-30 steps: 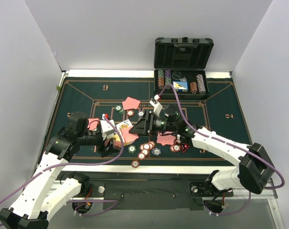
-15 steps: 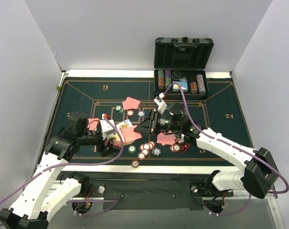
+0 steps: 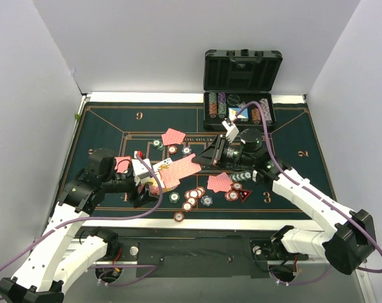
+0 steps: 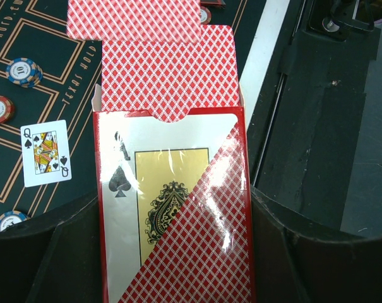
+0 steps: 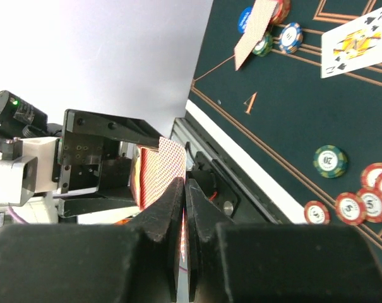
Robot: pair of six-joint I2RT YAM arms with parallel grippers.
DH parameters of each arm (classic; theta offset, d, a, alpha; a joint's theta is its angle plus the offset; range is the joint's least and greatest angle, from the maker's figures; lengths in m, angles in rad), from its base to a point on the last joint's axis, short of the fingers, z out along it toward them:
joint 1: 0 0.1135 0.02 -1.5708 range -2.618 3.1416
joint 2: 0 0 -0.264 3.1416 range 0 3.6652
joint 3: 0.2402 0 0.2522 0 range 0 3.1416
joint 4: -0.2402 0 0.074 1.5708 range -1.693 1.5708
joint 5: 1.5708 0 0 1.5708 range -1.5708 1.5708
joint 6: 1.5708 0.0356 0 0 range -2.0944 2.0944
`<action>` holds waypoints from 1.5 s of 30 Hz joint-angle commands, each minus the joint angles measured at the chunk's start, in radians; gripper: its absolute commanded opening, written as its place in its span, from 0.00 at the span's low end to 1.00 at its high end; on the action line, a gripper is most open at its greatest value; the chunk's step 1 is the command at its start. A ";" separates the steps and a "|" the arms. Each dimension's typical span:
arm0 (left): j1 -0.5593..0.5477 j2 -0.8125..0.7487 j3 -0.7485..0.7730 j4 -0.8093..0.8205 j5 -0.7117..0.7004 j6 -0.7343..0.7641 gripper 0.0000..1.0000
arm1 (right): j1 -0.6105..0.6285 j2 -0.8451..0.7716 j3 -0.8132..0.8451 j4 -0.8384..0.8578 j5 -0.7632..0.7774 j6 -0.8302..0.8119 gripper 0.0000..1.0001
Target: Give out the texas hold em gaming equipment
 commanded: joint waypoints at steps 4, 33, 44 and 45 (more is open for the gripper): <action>0.005 -0.016 0.038 0.074 0.030 -0.004 0.00 | -0.086 -0.039 0.216 -0.375 0.121 -0.342 0.00; 0.003 -0.036 0.044 0.062 0.035 -0.021 0.00 | 0.279 0.949 1.114 -0.963 1.163 -0.702 0.00; 0.003 -0.036 0.047 0.060 0.033 -0.018 0.00 | 0.334 1.162 1.275 -0.948 1.111 -0.706 0.00; 0.003 -0.035 0.050 0.060 0.034 -0.018 0.00 | 0.339 1.167 1.273 -0.949 1.100 -0.699 0.00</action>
